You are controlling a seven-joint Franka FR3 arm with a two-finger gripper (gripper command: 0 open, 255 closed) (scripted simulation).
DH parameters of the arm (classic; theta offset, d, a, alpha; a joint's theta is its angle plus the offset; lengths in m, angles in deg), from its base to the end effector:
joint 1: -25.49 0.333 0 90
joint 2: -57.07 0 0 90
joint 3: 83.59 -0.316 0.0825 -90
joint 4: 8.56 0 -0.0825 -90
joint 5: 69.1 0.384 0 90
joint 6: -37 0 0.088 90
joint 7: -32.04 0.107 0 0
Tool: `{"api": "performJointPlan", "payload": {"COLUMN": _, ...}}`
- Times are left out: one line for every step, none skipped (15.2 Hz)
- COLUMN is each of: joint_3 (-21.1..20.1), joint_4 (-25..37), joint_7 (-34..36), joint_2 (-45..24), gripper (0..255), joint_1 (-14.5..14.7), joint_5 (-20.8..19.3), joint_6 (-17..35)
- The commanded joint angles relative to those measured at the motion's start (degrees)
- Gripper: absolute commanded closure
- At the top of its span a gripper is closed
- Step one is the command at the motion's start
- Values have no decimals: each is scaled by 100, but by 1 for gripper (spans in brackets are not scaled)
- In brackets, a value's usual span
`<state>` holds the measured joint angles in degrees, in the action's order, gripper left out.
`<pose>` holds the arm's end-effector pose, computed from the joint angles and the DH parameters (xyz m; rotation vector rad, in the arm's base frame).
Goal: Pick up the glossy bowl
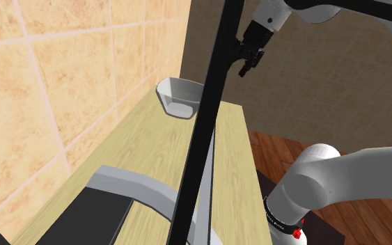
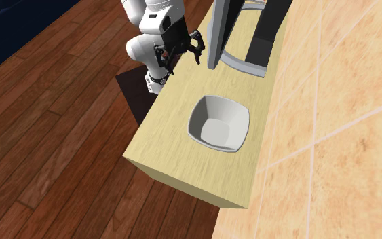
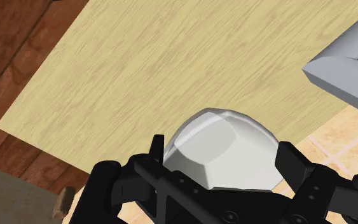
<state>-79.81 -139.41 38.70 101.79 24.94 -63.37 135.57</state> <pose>0.3223 -0.0232 0.6385 -2.9601 0.2701 -0.3159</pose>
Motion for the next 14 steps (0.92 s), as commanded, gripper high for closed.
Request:
{"api": "performJointPlan", "payload": {"joint_3": 0, "joint_4": 0, "joint_7": 0, "joint_2": 0, "gripper": 0, "joint_1": 0, "joint_5": 0, "joint_6": 0}}
{"api": "performJointPlan", "payload": {"joint_3": 87, "joint_4": 15, "joint_7": -26, "joint_2": -181, "gripper": 0, "joint_1": -6, "joint_5": 60, "joint_6": 131}}
{"api": "performJointPlan", "payload": {"joint_3": 174, "joint_4": 35, "joint_7": -55, "joint_2": -365, "gripper": 0, "joint_1": -8, "joint_5": 124, "joint_6": 259}}
{"api": "performJointPlan", "payload": {"joint_3": 261, "joint_4": 62, "joint_7": -87, "joint_2": -553, "gripper": 0, "joint_1": -8, "joint_5": 193, "joint_6": 383}}
{"api": "performJointPlan", "payload": {"joint_3": 350, "joint_4": 94, "joint_7": -123, "joint_2": -745, "gripper": 0, "joint_1": -5, "joint_5": 268, "joint_6": 502}}
{"api": "performJointPlan", "payload": {"joint_3": 438, "joint_4": 133, "joint_7": -164, "joint_2": -940, "gripper": 0, "joint_1": 1, "joint_5": 348, "joint_6": 616}}
{"api": "performJointPlan", "payload": {"joint_3": 528, "joint_4": 178, "joint_7": -207, "joint_2": -1138, "gripper": 0, "joint_1": 10, "joint_5": 435, "joint_6": 725}}
{"api": "performJointPlan", "payload": {"joint_3": 618, "joint_4": 229, "joint_7": -256, "joint_2": -1339, "gripper": 0, "joint_1": 22, "joint_5": 528, "joint_6": 829}}
{"api": "performJointPlan", "payload": {"joint_3": 709, "joint_4": 286, "joint_7": -309, "joint_2": -1544, "gripper": 0, "joint_1": 36, "joint_5": 628, "joint_6": 927}}
{"api": "performJointPlan", "payload": {"joint_3": 800, "joint_4": 349, "joint_7": -366, "joint_2": -1751, "gripper": 0, "joint_1": 53, "joint_5": 736, "joint_6": 1018}}
{"api": "performJointPlan", "payload": {"joint_3": 891, "joint_4": 418, "joint_7": -428, "joint_2": -1962, "gripper": 0, "joint_1": 70, "joint_5": 851, "joint_6": 1102}}
{"api": "performJointPlan", "payload": {"joint_3": 980, "joint_4": 494, "joint_7": -496, "joint_2": -2176, "gripper": 0, "joint_1": 87, "joint_5": 976, "joint_6": 1179}}
{"api": "performJointPlan", "payload": {"joint_3": 1067, "joint_4": 576, "joint_7": -568, "joint_2": -2393, "gripper": 0, "joint_1": 103, "joint_5": 1109, "joint_6": 1248}}
{"api": "performJointPlan", "payload": {"joint_3": 1152, "joint_4": 665, "joint_7": -645, "joint_2": -2614, "gripper": 0, "joint_1": 118, "joint_5": 1251, "joint_6": 1308}}
